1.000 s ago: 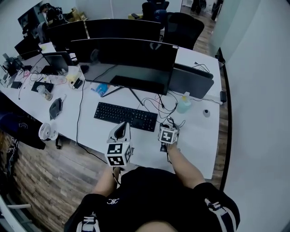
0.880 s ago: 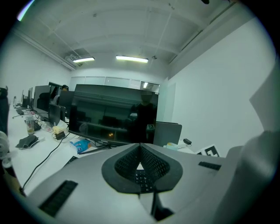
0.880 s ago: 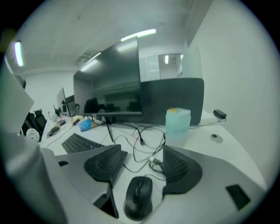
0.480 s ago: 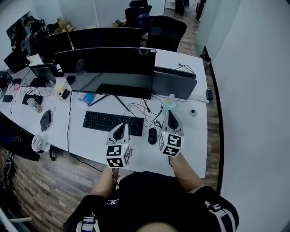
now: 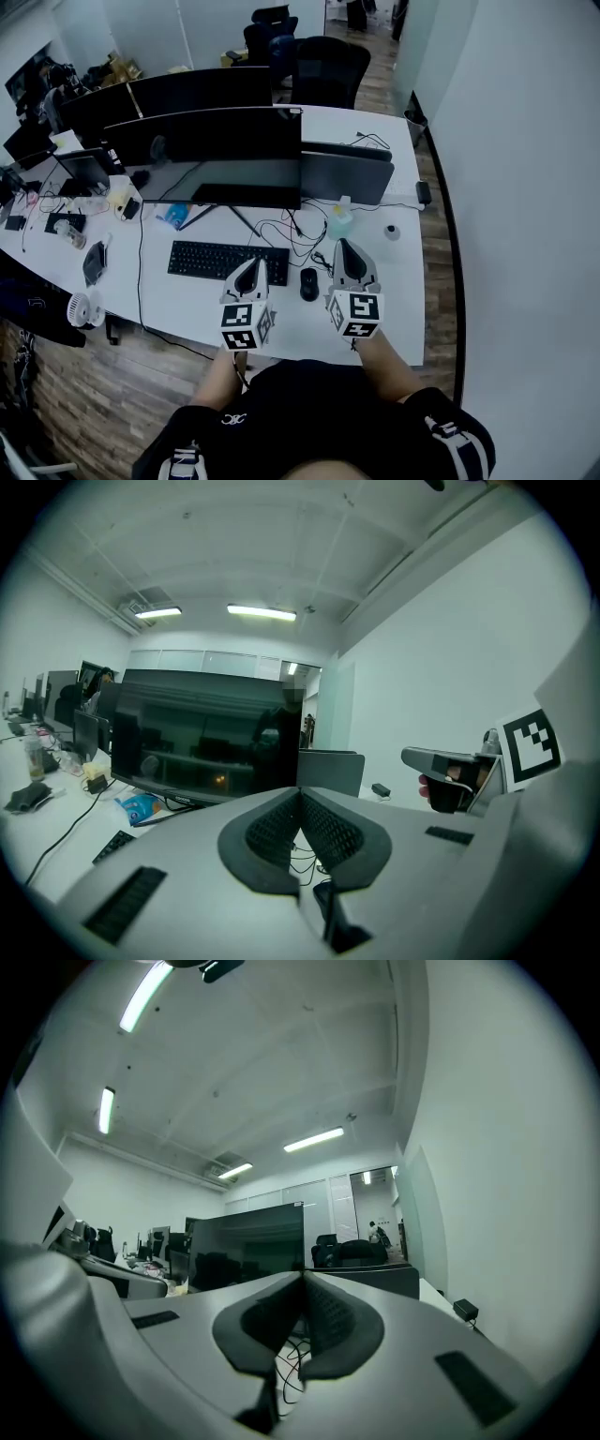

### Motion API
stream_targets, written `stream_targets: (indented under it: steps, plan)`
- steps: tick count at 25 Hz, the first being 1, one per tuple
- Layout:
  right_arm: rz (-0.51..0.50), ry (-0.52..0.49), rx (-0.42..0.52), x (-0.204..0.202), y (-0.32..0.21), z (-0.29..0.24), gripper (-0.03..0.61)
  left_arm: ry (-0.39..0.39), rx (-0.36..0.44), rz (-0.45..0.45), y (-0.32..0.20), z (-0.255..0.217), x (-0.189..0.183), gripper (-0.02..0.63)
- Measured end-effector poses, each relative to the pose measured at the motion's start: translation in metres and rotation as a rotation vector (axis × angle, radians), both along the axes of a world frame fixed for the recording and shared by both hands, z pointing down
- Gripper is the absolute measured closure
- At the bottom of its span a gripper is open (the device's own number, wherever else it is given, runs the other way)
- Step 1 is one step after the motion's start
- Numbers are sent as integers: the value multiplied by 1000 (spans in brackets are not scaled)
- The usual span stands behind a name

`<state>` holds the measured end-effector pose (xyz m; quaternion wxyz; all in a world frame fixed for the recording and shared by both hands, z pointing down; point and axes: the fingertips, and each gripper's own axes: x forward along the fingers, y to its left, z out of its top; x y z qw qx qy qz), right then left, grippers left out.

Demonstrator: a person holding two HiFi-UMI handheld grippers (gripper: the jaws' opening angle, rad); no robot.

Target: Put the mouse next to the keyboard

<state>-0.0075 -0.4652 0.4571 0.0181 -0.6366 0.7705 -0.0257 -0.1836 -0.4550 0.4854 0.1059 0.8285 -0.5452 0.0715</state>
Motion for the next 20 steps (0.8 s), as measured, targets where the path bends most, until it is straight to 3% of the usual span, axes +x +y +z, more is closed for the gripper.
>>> stream_targets:
  steps: [20]
  plan:
    - [18,2,8,-4,-1,-2,565,-4,-11,-11,6,5,-13,601]
